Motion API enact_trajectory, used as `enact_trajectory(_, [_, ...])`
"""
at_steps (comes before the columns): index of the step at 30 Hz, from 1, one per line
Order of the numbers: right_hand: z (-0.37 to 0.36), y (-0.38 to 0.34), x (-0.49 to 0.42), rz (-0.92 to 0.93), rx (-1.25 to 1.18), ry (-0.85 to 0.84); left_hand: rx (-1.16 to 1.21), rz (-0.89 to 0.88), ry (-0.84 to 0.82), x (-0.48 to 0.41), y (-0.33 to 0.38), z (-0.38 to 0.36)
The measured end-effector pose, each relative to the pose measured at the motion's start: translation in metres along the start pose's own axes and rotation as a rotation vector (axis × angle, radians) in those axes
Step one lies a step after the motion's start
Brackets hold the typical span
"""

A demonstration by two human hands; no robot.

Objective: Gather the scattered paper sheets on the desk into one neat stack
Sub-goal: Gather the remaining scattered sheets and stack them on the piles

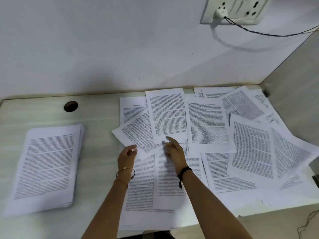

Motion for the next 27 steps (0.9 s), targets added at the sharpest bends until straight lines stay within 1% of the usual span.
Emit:
enact_trajectory(2, [0.002, -0.002, -0.012, -0.048, -0.027, 0.015, 0.101, -0.007, 0.058, 0.008, -0.006, -0.008])
enact_trajectory(3, [0.005, -0.003, -0.014, -0.054, 0.004, 0.059, 0.174, 0.007, 0.115, 0.016, -0.011, -0.010])
enact_trajectory(6, [0.025, -0.014, -0.020, 0.045, 0.197, 0.309, 0.295, 0.074, 0.398, 0.042, -0.030, -0.004])
enact_trajectory(7, [0.029, -0.018, -0.021, 0.099, 0.231, 0.344, 0.309, 0.094, 0.494, 0.049, -0.035, 0.002])
enact_trajectory(8, [0.029, -0.020, -0.022, 0.128, 0.302, 0.343, 0.319, 0.114, 0.557, 0.053, -0.039, 0.007])
enact_trajectory(9, [0.028, -0.024, -0.022, 0.146, 0.380, 0.312, 0.331, 0.132, 0.572, 0.051, -0.043, 0.006])
enact_trajectory(10, [0.024, -0.025, -0.023, 0.164, 0.481, 0.257, 0.340, 0.151, 0.551, 0.050, -0.041, 0.003])
enact_trajectory(11, [0.019, -0.027, -0.022, 0.184, 0.510, 0.193, 0.355, 0.164, 0.521, 0.048, -0.044, -0.004])
enact_trajectory(12, [0.017, -0.027, -0.024, 0.223, 0.582, 0.168, 0.360, 0.163, 0.500, 0.048, -0.041, -0.011])
enact_trajectory(13, [0.016, -0.030, -0.022, 0.257, 0.658, 0.182, 0.345, 0.160, 0.489, 0.050, -0.038, -0.019])
enact_trajectory(14, [0.018, -0.037, -0.020, 0.282, 0.826, 0.235, 0.325, 0.176, 0.446, 0.050, -0.037, -0.030])
enact_trajectory(15, [0.020, -0.040, -0.019, 0.293, 0.958, 0.280, 0.340, 0.204, 0.371, 0.049, -0.037, -0.043])
enact_trajectory(16, [0.020, -0.046, -0.017, 0.353, 1.093, 0.311, 0.385, 0.263, 0.264, 0.050, -0.037, -0.058])
enact_trajectory(18, [0.017, -0.051, -0.022, 0.449, 1.256, 0.318, 0.430, 0.364, 0.059, 0.047, -0.035, -0.076])
enact_trajectory(19, [0.016, -0.053, -0.026, 0.483, 1.323, 0.300, 0.377, 0.368, -0.005, 0.043, -0.033, -0.075])
enact_trajectory(20, [0.013, -0.053, -0.031, 0.489, 1.376, 0.258, 0.295, 0.331, -0.023, 0.040, -0.025, -0.068])
enact_trajectory(21, [0.011, -0.053, -0.035, 0.498, 1.417, 0.210, 0.194, 0.252, 0.022, 0.034, -0.018, -0.054])
enact_trajectory(24, [0.002, -0.050, -0.046, 0.496, 1.568, 0.104, -0.180, 0.018, 0.317, 0.010, 0.015, 0.002])
enact_trajectory(25, [0.000, -0.048, -0.051, 0.486, 1.634, 0.086, -0.287, -0.032, 0.370, -0.001, 0.023, 0.016])
enact_trajectory(27, [-0.001, -0.046, -0.057, 0.460, 1.758, 0.059, -0.420, -0.042, 0.340, -0.026, 0.027, 0.031])
Point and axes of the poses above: each hand's wrist, its own x-axis away from the middle knuckle, its own z-axis out of the back of the hand, y = z × x, the point moved 9 cm from there along -x, towards the middle knuckle, and after that the axes turned 10 degrees about x, right-handed, at the moved point
